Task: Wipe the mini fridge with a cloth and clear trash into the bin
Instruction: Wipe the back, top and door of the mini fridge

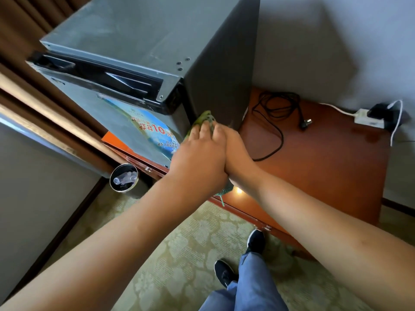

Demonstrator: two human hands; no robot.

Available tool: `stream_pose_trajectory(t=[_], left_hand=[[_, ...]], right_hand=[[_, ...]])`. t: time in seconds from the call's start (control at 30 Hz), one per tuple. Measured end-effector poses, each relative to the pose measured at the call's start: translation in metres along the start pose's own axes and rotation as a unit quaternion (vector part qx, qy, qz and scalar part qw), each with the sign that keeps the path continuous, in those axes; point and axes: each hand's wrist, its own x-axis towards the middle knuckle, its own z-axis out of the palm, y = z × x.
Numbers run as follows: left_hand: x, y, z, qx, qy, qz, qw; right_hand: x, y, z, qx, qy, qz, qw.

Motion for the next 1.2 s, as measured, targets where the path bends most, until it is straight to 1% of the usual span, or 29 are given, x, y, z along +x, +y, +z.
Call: stream_pose_trajectory(t=[0.03,0.07,0.13,0.17,0.23,0.27,0.3,0.33,0.37,0.43,0.47,0.53,0.6,0.67,0.7,0.73,0.77,0.8,0.83,0.9,0.93,0.97,1.03,1.07,1.13,1.17,1.2], left_hand=[[-0.006,-0.001,-0.014,0.009,0.021,0.0,1.0],[-0.011,-0.003,-0.025,0.012,0.039,-0.002,0.999],[-0.018,-0.004,-0.037,0.016,0.061,-0.006,0.998],[-0.02,-0.003,-0.037,0.02,0.069,-0.007,0.997],[-0.018,0.0,-0.027,0.009,0.075,-0.015,0.997],[-0.015,0.001,-0.019,0.005,0.07,-0.019,0.997],[-0.011,0.0,-0.007,0.001,0.065,-0.016,0.998],[-0.006,0.0,0.005,0.002,0.058,-0.003,0.998],[0.0,-0.001,0.018,0.002,0.039,0.009,0.999],[0.014,-0.001,0.044,-0.012,-0.028,0.01,0.999],[0.023,0.0,0.055,-0.028,-0.062,0.006,0.998],[0.035,0.005,0.072,-0.057,-0.117,-0.008,0.991],[0.043,0.009,0.082,-0.063,-0.139,-0.017,0.988],[0.046,0.008,0.082,-0.047,-0.127,-0.017,0.991],[0.045,0.007,0.079,-0.041,-0.112,-0.016,0.993],[0.043,0.004,0.074,-0.036,-0.091,-0.011,0.995],[0.042,0.003,0.07,-0.03,-0.071,-0.004,0.997],[0.04,0.002,0.068,-0.023,-0.059,0.0,0.998],[0.039,0.002,0.069,-0.016,-0.054,0.003,0.998],[0.043,0.006,0.08,-0.002,-0.059,0.006,0.998],[0.048,0.008,0.088,-0.002,-0.067,0.003,0.998],[0.056,0.01,0.1,-0.009,-0.08,-0.001,0.997],[0.072,0.012,0.12,-0.027,-0.116,-0.006,0.993],[0.079,0.013,0.128,-0.033,-0.137,-0.01,0.99],[0.089,0.017,0.142,-0.05,-0.17,-0.02,0.984],[0.093,0.018,0.145,-0.058,-0.182,-0.023,0.981],[0.095,0.019,0.144,-0.06,-0.192,-0.024,0.979]], right_hand=[[-0.004,-0.013,0.005,0.031,-0.01,-0.016,0.999],[-0.007,-0.024,0.011,0.028,-0.008,-0.044,0.999],[-0.011,-0.031,0.017,-0.057,0.008,-0.087,0.995],[-0.008,-0.027,0.015,-0.108,0.017,-0.12,0.987],[-0.008,-0.019,0.015,-0.137,0.014,-0.113,0.984],[-0.006,-0.009,0.012,-0.161,0.019,-0.135,0.977],[-0.003,0.001,0.009,-0.149,0.014,-0.124,0.981],[0.003,0.014,0.004,-0.147,0.015,-0.137,0.979],[0.011,0.028,-0.003,-0.174,0.031,-0.13,0.976],[0.02,0.053,-0.016,-0.226,0.053,-0.09,0.969],[0.026,0.068,-0.023,-0.235,0.063,-0.053,0.968],[0.038,0.095,-0.041,-0.27,0.039,0.02,0.962],[0.048,0.116,-0.057,-0.324,0.078,0.021,0.943],[0.044,0.104,-0.055,-0.293,0.095,0.03,0.951],[0.039,0.091,-0.048,-0.313,0.096,0.023,0.944],[0.034,0.079,-0.044,-0.303,0.084,-0.005,0.949],[0.033,0.074,-0.034,-0.231,0.073,0.003,0.97],[0.034,0.069,-0.031,-0.179,0.082,0.009,0.98],[0.034,0.068,-0.034,-0.178,0.065,0.011,0.982],[0.038,0.081,-0.041,-0.176,0.043,-0.024,0.983],[0.046,0.09,-0.047,-0.196,0.042,-0.031,0.979],[0.054,0.098,-0.052,-0.179,0.061,-0.023,0.982],[0.063,0.116,-0.06,-0.185,0.096,0.02,0.978],[0.067,0.127,-0.065,-0.183,0.095,0.049,0.977],[0.069,0.139,-0.074,-0.126,0.103,0.12,0.979],[0.07,0.143,-0.078,-0.067,0.101,0.162,0.979],[0.07,0.143,-0.081,-0.043,0.104,0.192,0.975]])
